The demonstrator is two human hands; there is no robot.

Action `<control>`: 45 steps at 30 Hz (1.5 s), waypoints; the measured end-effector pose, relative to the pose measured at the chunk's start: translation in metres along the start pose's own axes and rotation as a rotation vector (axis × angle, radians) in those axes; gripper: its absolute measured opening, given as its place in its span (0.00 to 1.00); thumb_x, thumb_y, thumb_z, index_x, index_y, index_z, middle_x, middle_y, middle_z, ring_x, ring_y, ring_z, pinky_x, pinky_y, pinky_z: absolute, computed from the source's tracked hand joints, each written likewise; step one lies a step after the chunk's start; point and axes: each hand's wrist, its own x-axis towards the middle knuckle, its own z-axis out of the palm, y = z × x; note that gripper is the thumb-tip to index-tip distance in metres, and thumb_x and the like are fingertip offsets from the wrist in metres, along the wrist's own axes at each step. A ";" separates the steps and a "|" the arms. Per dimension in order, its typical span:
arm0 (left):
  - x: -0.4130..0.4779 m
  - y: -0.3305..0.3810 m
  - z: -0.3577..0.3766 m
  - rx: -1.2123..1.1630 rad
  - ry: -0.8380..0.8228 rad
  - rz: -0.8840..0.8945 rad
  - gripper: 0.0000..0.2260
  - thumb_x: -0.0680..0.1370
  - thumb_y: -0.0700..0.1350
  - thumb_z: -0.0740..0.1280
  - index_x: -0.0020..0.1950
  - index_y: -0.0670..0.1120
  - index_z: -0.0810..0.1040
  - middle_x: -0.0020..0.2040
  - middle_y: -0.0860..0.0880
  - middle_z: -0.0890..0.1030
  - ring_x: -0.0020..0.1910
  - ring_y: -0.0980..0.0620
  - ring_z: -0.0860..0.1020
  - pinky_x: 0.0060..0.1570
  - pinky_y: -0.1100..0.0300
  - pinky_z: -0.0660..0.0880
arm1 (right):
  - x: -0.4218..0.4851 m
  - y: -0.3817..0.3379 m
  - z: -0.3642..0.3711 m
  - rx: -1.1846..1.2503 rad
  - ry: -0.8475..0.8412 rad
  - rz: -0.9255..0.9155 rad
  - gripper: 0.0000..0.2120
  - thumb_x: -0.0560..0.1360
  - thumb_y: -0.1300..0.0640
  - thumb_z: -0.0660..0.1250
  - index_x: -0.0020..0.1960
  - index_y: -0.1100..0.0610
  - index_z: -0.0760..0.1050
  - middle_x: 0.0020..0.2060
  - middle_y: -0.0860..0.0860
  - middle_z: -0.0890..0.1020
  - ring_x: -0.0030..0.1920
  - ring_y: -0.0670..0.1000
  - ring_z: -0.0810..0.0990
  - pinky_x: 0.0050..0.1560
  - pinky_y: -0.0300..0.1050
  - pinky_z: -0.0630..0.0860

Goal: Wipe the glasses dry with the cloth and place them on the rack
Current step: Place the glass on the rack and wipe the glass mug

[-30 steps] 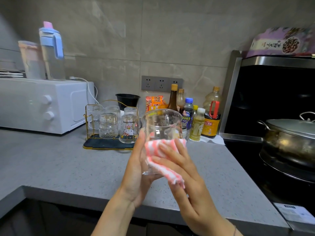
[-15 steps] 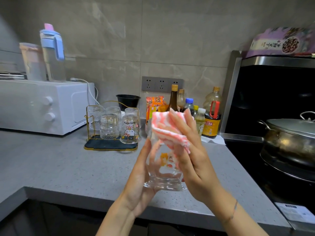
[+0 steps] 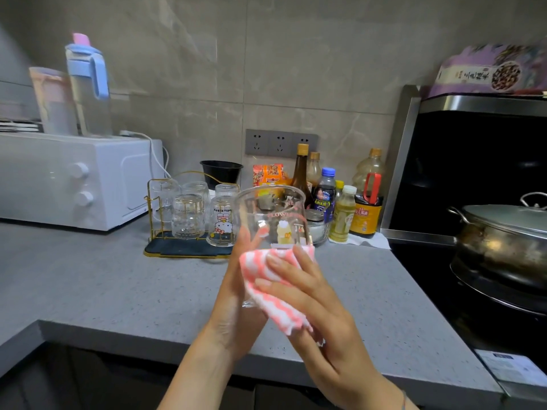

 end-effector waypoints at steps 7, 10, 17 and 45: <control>-0.010 -0.013 -0.005 0.016 -0.043 -0.070 0.28 0.71 0.68 0.64 0.57 0.48 0.84 0.55 0.43 0.84 0.49 0.46 0.84 0.48 0.49 0.79 | 0.029 0.006 -0.016 0.038 0.090 0.049 0.19 0.83 0.50 0.49 0.71 0.50 0.67 0.73 0.44 0.65 0.77 0.50 0.54 0.76 0.56 0.50; -0.010 -0.018 -0.004 0.006 -0.015 -0.141 0.28 0.73 0.68 0.61 0.53 0.48 0.85 0.52 0.43 0.84 0.48 0.45 0.83 0.53 0.46 0.76 | 0.036 0.011 -0.022 0.056 0.104 0.093 0.20 0.83 0.49 0.48 0.73 0.47 0.61 0.74 0.40 0.63 0.77 0.48 0.52 0.76 0.56 0.51; -0.008 -0.014 0.001 0.000 -0.002 -0.051 0.30 0.71 0.67 0.60 0.65 0.50 0.80 0.62 0.42 0.81 0.58 0.43 0.81 0.61 0.43 0.74 | 0.018 0.009 -0.012 0.055 0.081 0.103 0.24 0.81 0.44 0.53 0.69 0.58 0.71 0.75 0.49 0.64 0.77 0.53 0.52 0.76 0.54 0.52; -0.010 -0.012 -0.003 0.061 0.042 0.002 0.32 0.59 0.65 0.77 0.57 0.48 0.84 0.54 0.42 0.84 0.50 0.47 0.84 0.47 0.51 0.81 | 0.030 0.009 -0.012 -0.238 0.061 0.081 0.21 0.81 0.56 0.53 0.73 0.55 0.64 0.74 0.48 0.64 0.76 0.48 0.56 0.75 0.49 0.57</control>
